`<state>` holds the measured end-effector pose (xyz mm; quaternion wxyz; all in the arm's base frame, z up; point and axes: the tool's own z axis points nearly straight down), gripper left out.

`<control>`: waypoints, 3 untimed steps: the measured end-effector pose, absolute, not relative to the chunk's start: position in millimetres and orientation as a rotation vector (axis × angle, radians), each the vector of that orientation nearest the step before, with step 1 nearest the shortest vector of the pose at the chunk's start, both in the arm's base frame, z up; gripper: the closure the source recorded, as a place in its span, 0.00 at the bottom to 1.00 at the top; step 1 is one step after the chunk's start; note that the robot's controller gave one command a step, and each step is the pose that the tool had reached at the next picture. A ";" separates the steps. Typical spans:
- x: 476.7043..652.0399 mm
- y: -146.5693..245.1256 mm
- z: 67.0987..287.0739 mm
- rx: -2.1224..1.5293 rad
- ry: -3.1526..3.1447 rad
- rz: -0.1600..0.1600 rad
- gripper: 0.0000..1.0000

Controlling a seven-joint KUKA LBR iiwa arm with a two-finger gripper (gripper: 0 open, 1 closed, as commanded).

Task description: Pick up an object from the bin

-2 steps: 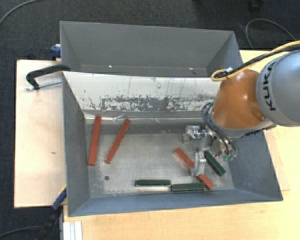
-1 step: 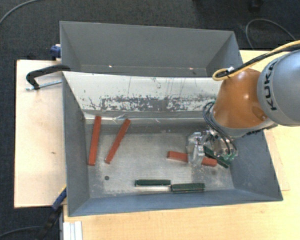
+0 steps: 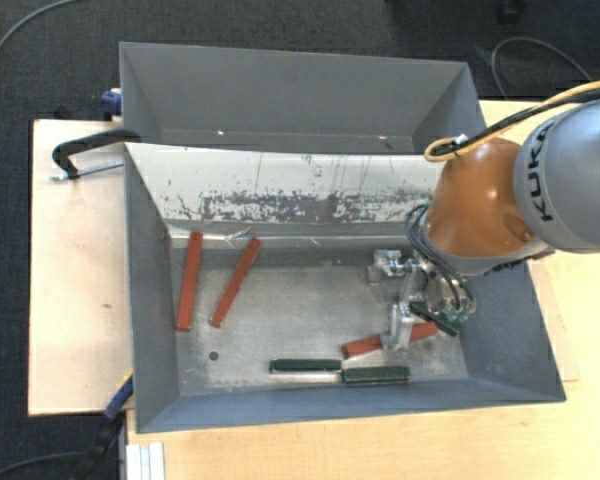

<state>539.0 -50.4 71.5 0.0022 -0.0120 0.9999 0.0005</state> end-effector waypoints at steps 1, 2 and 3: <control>498.8 -61.2 70.8 -0.450 3.109 0.001 0.00; 495.0 -97.1 70.9 -0.326 3.121 0.000 0.00; 494.3 -89.8 70.8 -0.362 3.119 0.001 0.00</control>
Offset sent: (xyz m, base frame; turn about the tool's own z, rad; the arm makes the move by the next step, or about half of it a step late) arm -0.0408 -0.0112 -0.0015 -0.2650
